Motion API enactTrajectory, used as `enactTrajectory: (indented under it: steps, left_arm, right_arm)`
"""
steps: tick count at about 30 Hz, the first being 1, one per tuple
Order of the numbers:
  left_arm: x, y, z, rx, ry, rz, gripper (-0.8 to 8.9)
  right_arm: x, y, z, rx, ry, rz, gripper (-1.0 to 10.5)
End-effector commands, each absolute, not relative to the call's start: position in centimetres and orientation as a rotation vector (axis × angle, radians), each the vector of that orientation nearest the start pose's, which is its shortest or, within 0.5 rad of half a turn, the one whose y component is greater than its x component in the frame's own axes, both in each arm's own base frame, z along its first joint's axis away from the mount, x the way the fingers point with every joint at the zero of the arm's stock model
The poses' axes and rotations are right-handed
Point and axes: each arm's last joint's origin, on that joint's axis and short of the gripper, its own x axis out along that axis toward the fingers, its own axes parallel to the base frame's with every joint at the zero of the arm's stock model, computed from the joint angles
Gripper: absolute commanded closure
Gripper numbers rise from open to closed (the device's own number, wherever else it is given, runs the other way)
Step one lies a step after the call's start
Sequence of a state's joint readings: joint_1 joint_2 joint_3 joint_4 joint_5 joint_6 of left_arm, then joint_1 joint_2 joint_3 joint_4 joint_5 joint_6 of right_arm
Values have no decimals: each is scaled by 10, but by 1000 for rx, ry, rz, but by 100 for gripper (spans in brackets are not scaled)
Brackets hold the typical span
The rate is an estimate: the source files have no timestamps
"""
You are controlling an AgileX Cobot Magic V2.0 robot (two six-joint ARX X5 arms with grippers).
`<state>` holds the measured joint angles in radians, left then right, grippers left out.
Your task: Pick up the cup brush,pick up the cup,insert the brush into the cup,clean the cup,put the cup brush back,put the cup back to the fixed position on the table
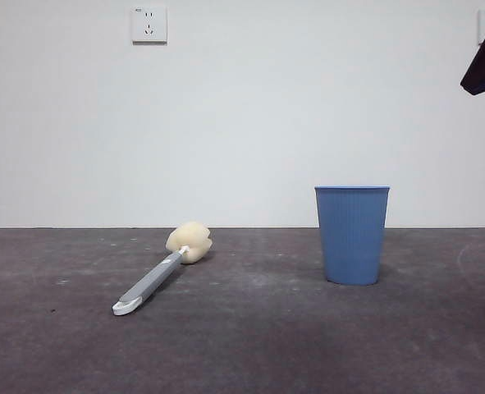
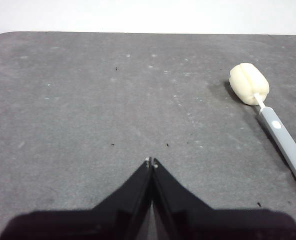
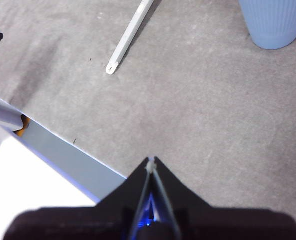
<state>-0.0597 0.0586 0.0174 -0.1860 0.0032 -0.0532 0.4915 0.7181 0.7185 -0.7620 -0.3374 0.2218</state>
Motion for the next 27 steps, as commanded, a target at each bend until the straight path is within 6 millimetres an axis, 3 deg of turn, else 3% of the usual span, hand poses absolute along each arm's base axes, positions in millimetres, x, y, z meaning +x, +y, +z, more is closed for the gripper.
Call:
enactTrajectory:
  steps: [1,9,14,18,22,27]
  left_arm:
    - [98,-6,143,-53,235,-52,817]
    - [98,-6,143,-53,235,-52,817]
    - [98,-6,143,-53,235,-52,817]
    - [98,-6,143,-53,235,-52,817]
    - [98,-6,143,-52,235,-51,817]
    - [98,-6,143,-53,235,-52,817]
  right_arm:
    - [115,72,273,143,856,694,946]
    - [113,72,274,101,827,715,946]
    - [115,61,286,-33,597,614,946]
    - [112,46,290,-15,403,540,946]
    - [107,31,271,-34,274,441,946]
    - [102,21,233,-47,141,352,946]
